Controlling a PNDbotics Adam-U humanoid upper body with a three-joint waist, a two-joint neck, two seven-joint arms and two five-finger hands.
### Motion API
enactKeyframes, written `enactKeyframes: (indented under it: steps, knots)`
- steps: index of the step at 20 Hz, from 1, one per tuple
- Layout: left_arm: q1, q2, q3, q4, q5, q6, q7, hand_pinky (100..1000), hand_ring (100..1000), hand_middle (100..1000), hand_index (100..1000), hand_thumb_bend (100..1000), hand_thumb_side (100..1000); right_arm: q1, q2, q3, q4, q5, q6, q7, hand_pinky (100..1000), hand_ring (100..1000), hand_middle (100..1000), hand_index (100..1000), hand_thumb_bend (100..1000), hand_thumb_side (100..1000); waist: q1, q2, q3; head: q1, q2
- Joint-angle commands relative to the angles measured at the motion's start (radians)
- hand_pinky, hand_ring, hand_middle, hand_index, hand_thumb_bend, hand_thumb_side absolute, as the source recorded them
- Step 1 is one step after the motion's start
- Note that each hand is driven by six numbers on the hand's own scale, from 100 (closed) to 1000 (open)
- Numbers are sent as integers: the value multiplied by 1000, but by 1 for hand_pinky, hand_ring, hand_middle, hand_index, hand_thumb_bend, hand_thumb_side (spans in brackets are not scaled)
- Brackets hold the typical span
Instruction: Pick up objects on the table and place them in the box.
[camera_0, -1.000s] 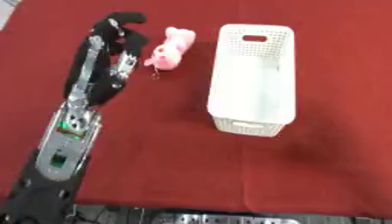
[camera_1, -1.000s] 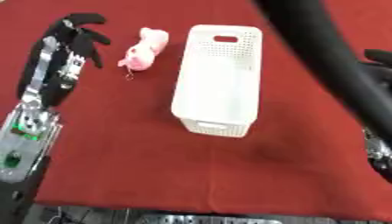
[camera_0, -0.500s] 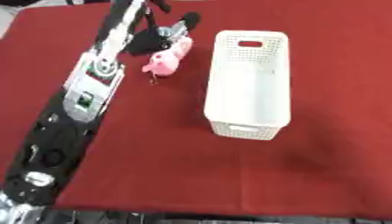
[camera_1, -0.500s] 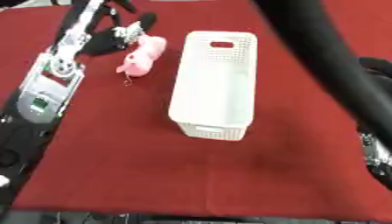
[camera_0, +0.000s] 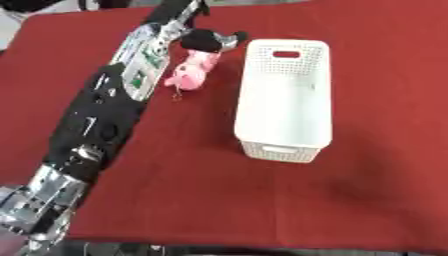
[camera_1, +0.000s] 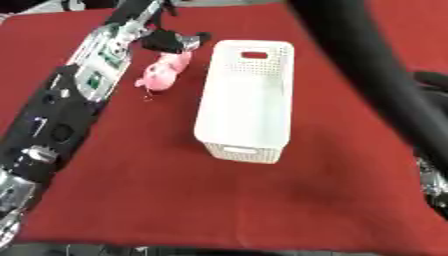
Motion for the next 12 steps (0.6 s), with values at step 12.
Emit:
enactKeyframes:
  steps: [12]
  knots:
    - [-101,24,-5,215,-387,-112,46,517,682,763,814,533,568,-2,-8,1,-14,-6,0,10,661,798,850,804,162,733,-6,-28,-3,16,-23]
